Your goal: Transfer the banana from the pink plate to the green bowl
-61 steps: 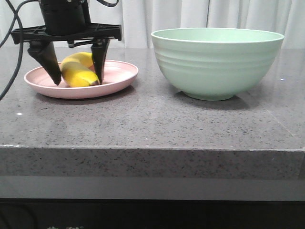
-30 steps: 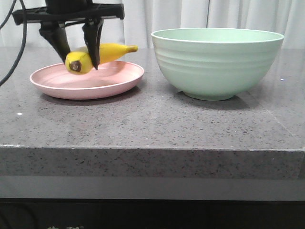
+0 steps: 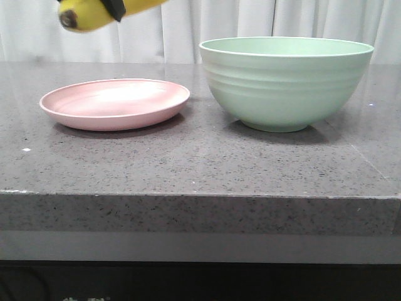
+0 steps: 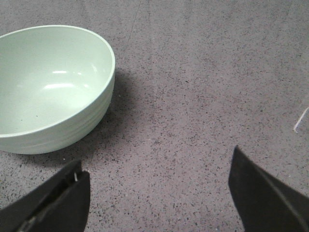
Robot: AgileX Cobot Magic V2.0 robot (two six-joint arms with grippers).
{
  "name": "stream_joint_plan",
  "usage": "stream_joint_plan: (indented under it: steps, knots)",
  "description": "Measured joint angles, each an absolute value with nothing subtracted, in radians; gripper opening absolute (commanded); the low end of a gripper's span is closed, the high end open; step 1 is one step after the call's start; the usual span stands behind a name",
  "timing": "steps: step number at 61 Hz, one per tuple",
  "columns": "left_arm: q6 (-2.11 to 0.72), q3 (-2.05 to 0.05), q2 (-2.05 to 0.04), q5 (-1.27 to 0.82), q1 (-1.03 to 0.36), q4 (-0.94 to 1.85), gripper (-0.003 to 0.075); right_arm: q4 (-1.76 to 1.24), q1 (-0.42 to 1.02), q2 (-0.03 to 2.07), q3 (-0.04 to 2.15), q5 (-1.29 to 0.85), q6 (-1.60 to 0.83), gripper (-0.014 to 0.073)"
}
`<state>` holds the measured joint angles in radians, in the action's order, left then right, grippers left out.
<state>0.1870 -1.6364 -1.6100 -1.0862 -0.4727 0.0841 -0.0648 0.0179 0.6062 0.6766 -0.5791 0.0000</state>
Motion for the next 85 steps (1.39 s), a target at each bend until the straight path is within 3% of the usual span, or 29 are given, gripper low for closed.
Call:
stream_joint_plan:
  steps: [21,39,64,85]
  knots:
    - [-0.205,-1.311,-1.367,-0.887,-0.473,0.447,0.0200,-0.089,0.018,0.606,0.677,-0.579,0.000,0.0602]
    - [-0.738,-1.133,-1.337,-0.861,-0.473,1.044,0.0200,-0.220,0.020,0.606,0.684,-0.611,-0.105,0.0601]
    - [-0.867,-1.122,-1.352,-0.895,-0.473,1.188,0.0200,-0.843,0.057,0.795,0.794,-0.747,-0.683,0.0601]
    - [-0.871,-1.122,-1.352,-0.898,-0.473,1.194,0.0200,-1.372,0.061,1.016,0.847,-0.835,-1.321,0.0601]
